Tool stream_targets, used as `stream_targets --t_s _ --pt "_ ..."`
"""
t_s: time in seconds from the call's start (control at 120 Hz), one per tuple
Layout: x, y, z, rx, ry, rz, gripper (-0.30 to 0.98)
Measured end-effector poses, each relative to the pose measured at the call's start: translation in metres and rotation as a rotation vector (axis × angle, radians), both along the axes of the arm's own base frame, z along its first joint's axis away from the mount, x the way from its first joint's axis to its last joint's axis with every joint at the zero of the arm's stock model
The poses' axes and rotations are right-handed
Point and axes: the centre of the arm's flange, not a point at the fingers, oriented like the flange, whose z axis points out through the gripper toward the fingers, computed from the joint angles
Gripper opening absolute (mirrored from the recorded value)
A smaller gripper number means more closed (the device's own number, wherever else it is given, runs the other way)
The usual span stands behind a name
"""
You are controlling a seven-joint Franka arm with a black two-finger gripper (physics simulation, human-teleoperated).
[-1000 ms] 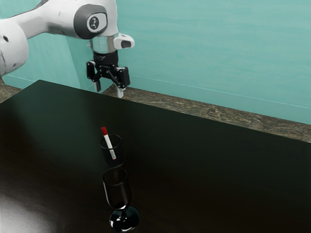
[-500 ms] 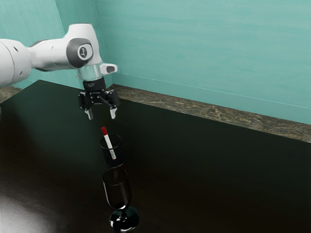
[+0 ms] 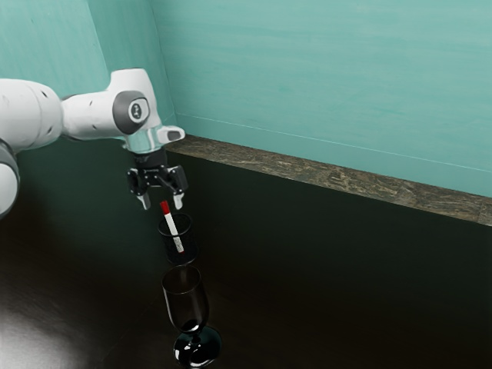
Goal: Take the marker out of the pen holder and place it to the left of the pen holder.
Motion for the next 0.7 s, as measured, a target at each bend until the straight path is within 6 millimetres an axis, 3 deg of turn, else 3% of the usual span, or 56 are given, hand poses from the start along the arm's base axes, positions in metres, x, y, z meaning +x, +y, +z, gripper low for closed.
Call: stream_targets --t_s 0.2,0.575,0.7 --pt "-0.0004 -0.0011 0.0004 0.001 -0.061 -0.026 0.66" --pt "0.0012 -0.0046 -0.0019 -0.033 -0.074 -0.054 0.13" --pt "0.0001 -0.0052 -0.0024 -0.039 -0.064 -0.065 0.01"
